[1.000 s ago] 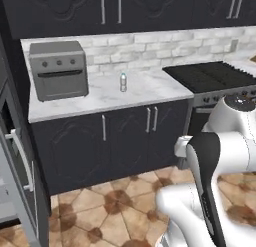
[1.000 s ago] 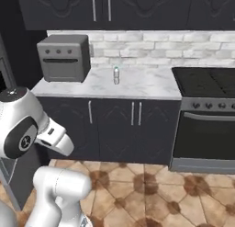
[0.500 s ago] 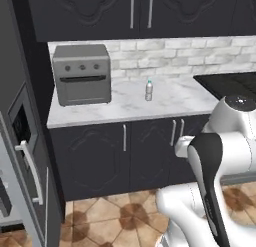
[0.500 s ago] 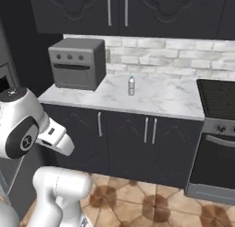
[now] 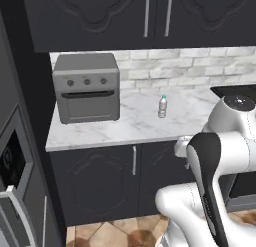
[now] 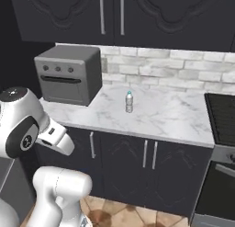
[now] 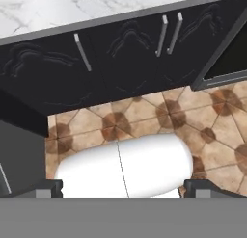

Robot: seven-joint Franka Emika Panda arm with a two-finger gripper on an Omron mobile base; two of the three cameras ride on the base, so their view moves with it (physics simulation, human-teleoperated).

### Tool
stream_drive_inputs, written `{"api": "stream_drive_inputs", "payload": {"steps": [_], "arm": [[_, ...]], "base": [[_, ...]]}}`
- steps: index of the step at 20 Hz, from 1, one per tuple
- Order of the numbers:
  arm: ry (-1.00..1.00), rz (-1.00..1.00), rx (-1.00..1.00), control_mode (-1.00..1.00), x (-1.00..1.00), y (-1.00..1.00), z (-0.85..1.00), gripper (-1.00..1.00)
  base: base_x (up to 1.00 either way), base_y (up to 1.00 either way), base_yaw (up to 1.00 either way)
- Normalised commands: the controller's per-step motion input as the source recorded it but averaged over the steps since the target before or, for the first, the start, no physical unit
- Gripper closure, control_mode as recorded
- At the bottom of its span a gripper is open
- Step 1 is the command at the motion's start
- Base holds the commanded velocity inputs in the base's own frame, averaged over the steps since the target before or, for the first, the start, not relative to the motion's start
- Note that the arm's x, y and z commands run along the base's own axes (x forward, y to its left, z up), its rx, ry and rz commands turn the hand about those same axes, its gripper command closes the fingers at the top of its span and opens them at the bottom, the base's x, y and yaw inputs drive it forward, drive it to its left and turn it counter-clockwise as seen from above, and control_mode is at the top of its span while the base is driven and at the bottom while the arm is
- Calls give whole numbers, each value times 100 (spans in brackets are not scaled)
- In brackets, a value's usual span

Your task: Take the bottled waters from the counter and place them in the freezer to freeze. Close the freezer door after placing the bottles.

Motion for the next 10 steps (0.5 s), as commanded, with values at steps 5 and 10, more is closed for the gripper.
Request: {"api": "stream_drive_inputs", "payload": {"steps": [5, 10], "arm": [[0, 0, 0, 100, 0, 0, 0, -100], [0, 0, 0, 100, 0, 0, 0, -100]], "base": [[48, 2, 2], [24, 18, -1]]}}
